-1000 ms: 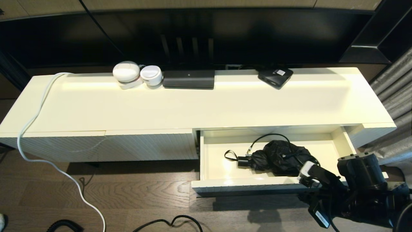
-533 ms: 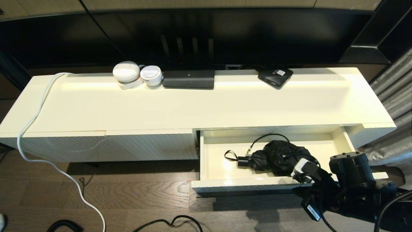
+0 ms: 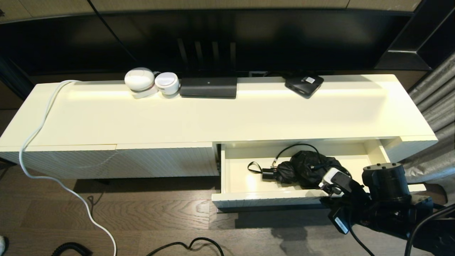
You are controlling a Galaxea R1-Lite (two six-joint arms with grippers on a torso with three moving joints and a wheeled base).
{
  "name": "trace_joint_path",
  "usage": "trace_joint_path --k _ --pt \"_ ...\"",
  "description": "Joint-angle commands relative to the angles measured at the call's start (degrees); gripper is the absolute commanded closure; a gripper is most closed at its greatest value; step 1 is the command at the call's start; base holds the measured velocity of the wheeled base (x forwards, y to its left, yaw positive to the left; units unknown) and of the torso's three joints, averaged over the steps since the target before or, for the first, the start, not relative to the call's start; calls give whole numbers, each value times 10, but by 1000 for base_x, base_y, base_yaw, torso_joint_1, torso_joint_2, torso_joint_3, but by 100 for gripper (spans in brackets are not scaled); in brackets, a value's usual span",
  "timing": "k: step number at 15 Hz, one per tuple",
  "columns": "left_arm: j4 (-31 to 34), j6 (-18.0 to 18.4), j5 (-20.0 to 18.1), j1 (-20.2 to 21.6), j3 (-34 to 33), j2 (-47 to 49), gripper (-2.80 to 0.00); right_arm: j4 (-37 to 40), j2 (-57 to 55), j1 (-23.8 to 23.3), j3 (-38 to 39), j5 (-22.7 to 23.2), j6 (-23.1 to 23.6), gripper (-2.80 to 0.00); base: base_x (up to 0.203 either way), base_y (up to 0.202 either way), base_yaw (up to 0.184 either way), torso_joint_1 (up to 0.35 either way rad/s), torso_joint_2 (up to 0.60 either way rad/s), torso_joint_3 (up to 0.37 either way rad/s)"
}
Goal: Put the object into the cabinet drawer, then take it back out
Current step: Close the drawer
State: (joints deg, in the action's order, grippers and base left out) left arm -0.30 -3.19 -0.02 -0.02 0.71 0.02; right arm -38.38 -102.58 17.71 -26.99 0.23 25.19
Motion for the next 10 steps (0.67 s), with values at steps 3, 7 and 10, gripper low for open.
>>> trace_joint_path --k 3,7,10 --pt "0 -1 -1 0 0 1 0 -7 -6 1 -18 -16 1 0 0 0 0 0 0 0" --pt "0 -1 -1 -1 0 1 0 -6 -31 0 -47 -16 0 0 0 0 0 0 0 0" --pt "0 -1 0 -1 0 1 0 -7 -45 0 -69 -16 0 0 0 0 0 0 0 0"
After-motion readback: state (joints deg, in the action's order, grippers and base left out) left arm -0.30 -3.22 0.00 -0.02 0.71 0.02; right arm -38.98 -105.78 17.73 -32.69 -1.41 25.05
